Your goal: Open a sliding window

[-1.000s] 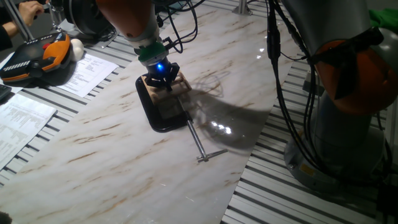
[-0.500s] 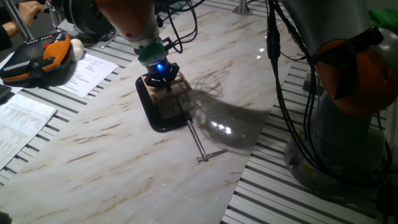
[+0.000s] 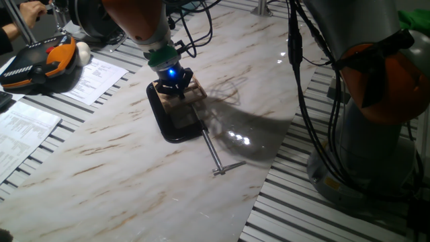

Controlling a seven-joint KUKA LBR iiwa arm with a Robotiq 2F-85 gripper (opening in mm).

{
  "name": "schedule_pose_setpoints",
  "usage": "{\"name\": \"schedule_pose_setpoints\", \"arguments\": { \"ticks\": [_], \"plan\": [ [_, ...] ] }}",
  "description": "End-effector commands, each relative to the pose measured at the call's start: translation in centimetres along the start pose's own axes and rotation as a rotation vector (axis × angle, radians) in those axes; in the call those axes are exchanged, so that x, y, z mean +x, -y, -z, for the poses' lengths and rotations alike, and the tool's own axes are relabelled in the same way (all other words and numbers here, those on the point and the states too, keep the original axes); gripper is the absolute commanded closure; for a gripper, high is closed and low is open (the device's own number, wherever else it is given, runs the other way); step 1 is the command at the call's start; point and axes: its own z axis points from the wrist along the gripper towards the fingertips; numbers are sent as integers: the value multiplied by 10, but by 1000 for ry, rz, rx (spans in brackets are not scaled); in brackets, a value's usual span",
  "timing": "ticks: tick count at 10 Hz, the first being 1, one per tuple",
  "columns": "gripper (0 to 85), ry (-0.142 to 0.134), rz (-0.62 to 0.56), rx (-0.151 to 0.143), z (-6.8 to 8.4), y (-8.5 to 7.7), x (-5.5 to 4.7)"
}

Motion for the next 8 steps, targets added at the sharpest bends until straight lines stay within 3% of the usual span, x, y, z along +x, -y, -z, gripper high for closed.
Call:
{"name": "schedule_pose_setpoints", "arguments": {
  "ticks": [1, 8],
  "plan": [
    [850, -1, 0, -1, 0, -1, 0],
    [850, -1, -1, -1, 2, -6, 1]
  ]
}}
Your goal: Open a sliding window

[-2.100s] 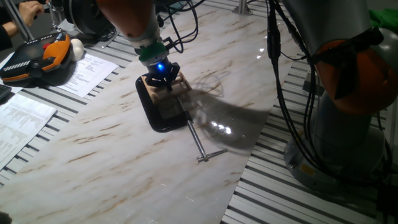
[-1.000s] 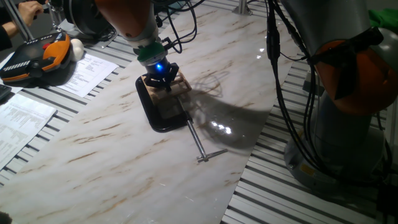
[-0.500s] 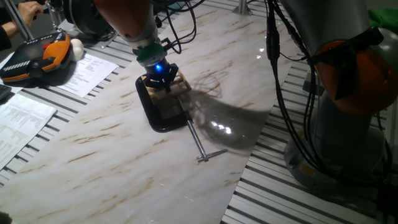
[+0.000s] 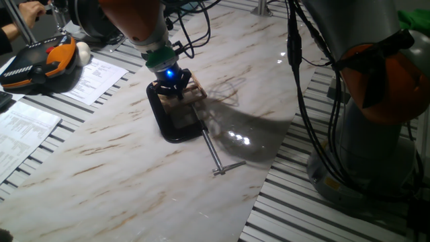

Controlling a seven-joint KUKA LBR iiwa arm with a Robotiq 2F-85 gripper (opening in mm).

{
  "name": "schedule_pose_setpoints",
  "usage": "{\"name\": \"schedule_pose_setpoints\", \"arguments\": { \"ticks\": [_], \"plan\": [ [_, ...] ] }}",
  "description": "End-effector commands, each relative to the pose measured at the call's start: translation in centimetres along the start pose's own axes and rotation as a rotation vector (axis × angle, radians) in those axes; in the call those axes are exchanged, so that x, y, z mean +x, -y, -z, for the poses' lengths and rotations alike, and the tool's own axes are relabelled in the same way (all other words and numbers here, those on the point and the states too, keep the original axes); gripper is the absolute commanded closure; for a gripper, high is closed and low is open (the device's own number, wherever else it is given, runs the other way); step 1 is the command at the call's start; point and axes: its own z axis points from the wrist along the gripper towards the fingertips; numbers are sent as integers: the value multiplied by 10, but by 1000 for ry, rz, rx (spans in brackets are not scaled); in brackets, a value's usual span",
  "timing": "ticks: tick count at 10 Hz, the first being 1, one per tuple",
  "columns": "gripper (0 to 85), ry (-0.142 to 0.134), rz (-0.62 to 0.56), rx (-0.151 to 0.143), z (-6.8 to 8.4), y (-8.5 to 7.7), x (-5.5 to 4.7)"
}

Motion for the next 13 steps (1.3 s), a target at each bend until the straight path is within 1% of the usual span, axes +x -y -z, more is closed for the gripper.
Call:
{"name": "schedule_pose_setpoints", "arguments": {
  "ticks": [1, 2, 3, 4, 5, 6, 7, 8, 10, 13],
  "plan": [
    [850, -1, 0, 1, 0, 0, 0],
    [850, -3, 1, 4, 2, 2, -2],
    [850, -3, 9, 21, 7, 9, -5],
    [850, 0, 18, 30, 9, 17, -6],
    [850, -5, 23, 24, 6, 26, -5],
    [850, -13, 30, 13, 4, 34, -7],
    [850, -16, 33, 2, 0, 43, -6],
    [850, -15, 33, 1, -1, 49, -4],
    [850, -13, 32, 17, 2, 55, -3],
    [850, -12, 17, 10, -2, 59, -2]
  ]
}}
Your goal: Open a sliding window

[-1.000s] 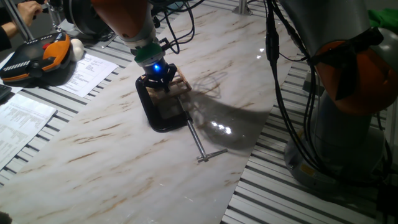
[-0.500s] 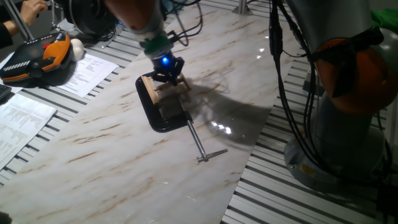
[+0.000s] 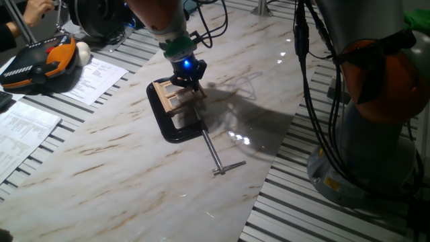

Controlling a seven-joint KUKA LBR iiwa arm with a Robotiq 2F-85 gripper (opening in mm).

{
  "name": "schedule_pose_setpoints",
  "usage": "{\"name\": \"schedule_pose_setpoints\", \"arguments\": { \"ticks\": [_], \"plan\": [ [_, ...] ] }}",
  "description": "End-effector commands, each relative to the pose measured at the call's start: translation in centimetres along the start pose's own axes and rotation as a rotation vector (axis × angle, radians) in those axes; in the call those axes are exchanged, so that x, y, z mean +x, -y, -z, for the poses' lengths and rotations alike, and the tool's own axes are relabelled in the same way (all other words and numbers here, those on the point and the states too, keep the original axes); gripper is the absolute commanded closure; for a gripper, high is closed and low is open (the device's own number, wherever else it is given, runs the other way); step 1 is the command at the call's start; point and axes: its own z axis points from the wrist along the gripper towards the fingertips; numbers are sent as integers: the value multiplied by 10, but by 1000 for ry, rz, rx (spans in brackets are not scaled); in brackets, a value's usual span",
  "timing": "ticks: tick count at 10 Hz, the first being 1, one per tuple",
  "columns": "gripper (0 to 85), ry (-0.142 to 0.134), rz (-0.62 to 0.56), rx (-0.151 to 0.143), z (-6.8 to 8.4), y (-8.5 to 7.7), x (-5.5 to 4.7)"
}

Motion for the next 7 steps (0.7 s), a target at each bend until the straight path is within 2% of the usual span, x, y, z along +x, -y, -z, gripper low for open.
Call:
{"name": "schedule_pose_setpoints", "arguments": {
  "ticks": [1, 7],
  "plan": [
    [850, 0, -5, 0, -1, 0, 0],
    [850, 9, -19, -3, -7, -3, 1]
  ]
}}
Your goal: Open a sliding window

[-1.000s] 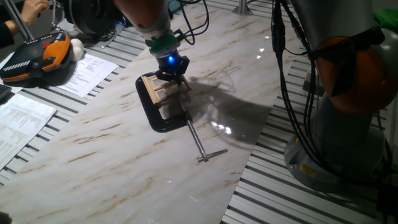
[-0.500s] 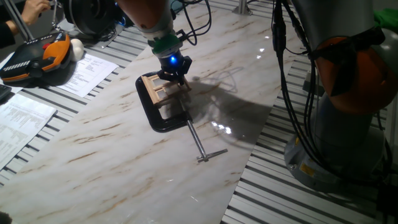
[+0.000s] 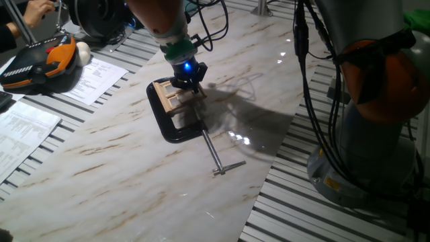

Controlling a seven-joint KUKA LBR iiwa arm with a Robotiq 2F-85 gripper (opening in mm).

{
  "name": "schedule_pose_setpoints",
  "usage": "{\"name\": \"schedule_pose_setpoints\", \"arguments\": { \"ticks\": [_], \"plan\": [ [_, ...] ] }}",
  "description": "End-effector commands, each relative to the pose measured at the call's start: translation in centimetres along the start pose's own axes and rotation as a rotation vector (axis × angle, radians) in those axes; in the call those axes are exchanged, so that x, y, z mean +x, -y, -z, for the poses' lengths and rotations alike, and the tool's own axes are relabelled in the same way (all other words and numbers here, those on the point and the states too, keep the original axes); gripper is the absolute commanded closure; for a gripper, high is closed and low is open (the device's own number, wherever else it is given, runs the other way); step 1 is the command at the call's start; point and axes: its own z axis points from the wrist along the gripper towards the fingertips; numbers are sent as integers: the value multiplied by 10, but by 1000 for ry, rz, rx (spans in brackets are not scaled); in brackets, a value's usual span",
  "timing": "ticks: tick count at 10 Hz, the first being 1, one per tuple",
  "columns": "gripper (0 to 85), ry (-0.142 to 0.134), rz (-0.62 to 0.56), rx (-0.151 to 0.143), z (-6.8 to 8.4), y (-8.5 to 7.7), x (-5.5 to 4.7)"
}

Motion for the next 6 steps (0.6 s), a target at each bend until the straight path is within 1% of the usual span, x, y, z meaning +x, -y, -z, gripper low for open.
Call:
{"name": "schedule_pose_setpoints", "arguments": {
  "ticks": [1, 5, 6],
  "plan": [
    [850, 0, -2, 0, -1, 0, 0],
    [850, 0, -8, 2, -5, -1, 0],
    [850, -1, -10, -1, -6, -2, 0]
  ]
}}
